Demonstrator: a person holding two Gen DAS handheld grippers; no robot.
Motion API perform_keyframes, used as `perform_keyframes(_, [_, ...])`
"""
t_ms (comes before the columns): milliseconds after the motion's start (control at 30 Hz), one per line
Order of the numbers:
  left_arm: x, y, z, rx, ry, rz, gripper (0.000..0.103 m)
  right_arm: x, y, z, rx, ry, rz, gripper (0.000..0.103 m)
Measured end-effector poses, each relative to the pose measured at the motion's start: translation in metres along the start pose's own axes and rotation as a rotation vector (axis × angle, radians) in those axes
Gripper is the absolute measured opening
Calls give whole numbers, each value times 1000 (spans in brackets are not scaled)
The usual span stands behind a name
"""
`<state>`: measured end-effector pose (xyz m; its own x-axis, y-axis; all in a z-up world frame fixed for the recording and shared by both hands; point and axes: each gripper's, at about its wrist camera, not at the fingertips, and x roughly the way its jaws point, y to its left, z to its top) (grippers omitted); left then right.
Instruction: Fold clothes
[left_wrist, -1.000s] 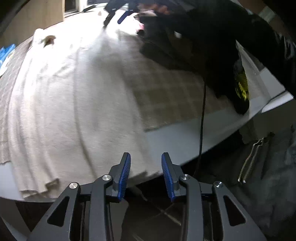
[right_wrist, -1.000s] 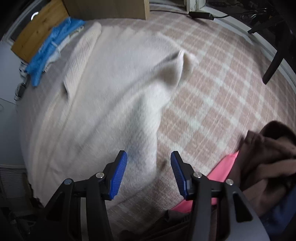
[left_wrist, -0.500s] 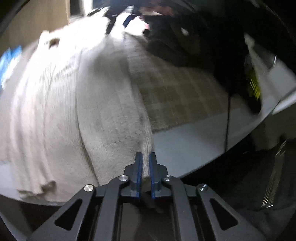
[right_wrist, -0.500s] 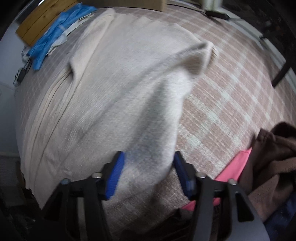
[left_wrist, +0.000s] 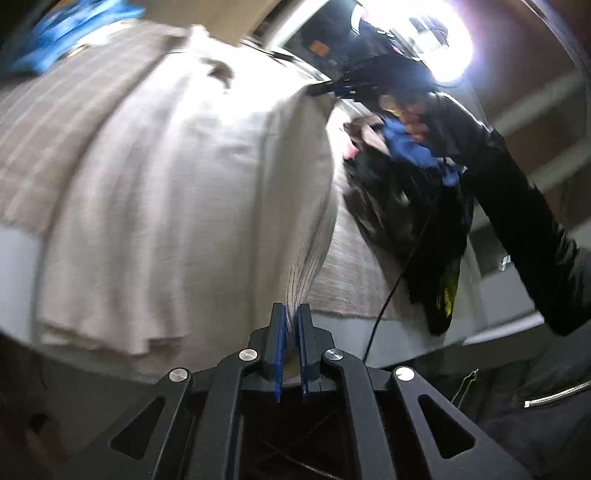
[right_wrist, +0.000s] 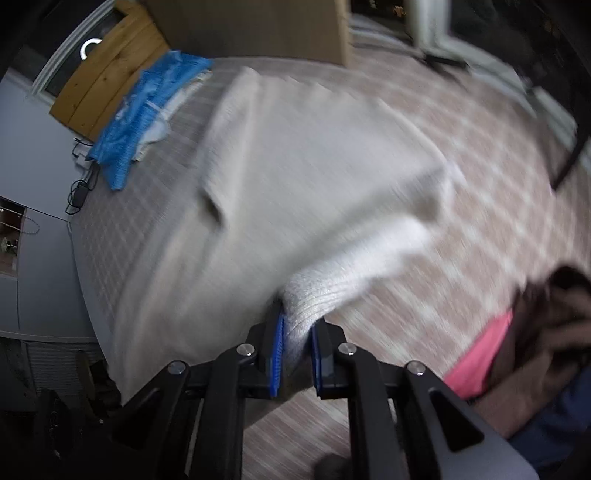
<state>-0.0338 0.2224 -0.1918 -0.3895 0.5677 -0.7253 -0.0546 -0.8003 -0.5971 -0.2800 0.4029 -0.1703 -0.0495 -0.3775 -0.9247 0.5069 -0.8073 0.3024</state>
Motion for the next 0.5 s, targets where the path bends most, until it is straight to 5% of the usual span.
perform_keyframes(167, [-6,33,-23,-86,-18,32,6,35,63,55,-134,47,-53,12])
perform_keyframes(333, [10,48,-32,-112,5,64,6,85,100,72,-174,140,-129,20])
perform_keyframes(433, [5,45,-29,-98,18,68,6,62,94,73,-129,100,-27,45])
perform_keyframes(500, [4,42,-25,-86,29,74,6,29,75,71,-82,42,32,46])
